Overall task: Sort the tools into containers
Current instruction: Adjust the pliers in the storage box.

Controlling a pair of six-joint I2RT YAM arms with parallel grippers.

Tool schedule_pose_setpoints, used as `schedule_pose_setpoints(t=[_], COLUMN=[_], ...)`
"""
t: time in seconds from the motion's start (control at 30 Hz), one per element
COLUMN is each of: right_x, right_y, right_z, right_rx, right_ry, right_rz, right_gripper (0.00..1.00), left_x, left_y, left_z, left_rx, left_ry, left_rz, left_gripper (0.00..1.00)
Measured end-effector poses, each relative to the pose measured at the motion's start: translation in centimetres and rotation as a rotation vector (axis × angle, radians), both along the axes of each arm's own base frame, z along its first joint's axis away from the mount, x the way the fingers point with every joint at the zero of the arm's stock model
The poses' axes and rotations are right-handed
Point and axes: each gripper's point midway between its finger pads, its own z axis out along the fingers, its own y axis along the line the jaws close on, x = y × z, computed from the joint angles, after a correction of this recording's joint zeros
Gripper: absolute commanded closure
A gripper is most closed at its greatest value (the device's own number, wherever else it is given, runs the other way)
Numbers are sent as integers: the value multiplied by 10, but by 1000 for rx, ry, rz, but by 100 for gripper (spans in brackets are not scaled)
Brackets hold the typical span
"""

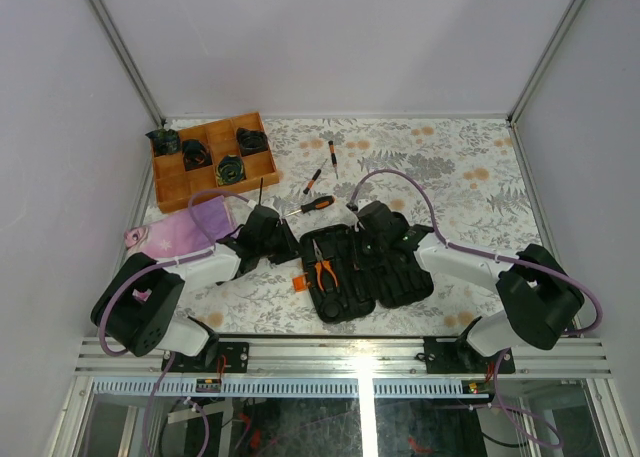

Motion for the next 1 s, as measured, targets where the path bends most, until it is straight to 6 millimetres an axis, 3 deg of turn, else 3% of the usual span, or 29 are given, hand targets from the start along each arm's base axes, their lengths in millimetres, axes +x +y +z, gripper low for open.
schedule_pose_setpoints(t=[0.23,1.0], right_x=[-3,-6], right_y=[-4,2], right_z=[-5,1], right_rx=[-5,73], right_ry=[6,43], right_rz=[1,28], right_gripper=[85,84], left_x=[0,0], left_y=[1,4], left_z=[0,0], left_rx=[7,26], left_ry=[3,9], left_rz=[-2,9], left_gripper=[95,97])
